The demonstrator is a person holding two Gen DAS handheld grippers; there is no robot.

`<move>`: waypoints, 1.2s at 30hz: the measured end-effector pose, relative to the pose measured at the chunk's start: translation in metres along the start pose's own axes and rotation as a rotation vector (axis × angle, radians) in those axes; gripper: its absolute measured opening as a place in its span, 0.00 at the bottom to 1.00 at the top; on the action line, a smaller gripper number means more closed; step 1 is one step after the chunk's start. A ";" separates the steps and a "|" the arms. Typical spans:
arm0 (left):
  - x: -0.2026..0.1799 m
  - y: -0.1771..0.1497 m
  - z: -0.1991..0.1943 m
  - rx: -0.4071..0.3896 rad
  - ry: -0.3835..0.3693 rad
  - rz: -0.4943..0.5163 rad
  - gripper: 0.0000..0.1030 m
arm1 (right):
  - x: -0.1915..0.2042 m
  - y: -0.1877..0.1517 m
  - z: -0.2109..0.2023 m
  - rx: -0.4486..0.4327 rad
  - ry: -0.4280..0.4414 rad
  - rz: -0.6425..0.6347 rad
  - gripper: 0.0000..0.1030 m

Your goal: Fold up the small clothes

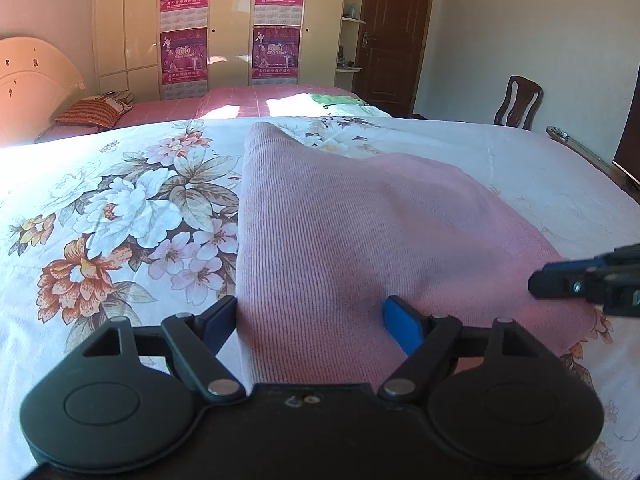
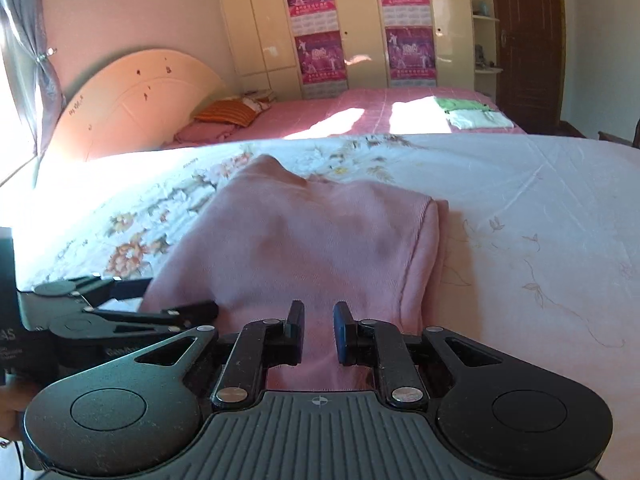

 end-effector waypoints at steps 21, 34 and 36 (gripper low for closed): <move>0.000 0.070 0.045 -0.018 -0.121 -0.026 0.74 | -0.031 0.063 0.052 -0.077 -0.009 0.136 0.15; 0.011 0.073 0.126 0.091 -0.198 -0.072 0.74 | -0.057 0.060 0.128 -0.038 -0.113 0.045 0.17; 0.011 0.072 0.131 0.088 -0.187 -0.064 0.76 | -0.060 0.060 0.130 -0.049 -0.123 0.032 0.18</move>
Point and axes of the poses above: each gripper's, at about its wrist camera, not at the fingertips, and z roughly the way its jaws point, x to its left, y to its top, the point moved 6 cm from there along z, roughly the way its jaws point, and after that the axes turned 9 degrees about -x, right-handed, at the moved point
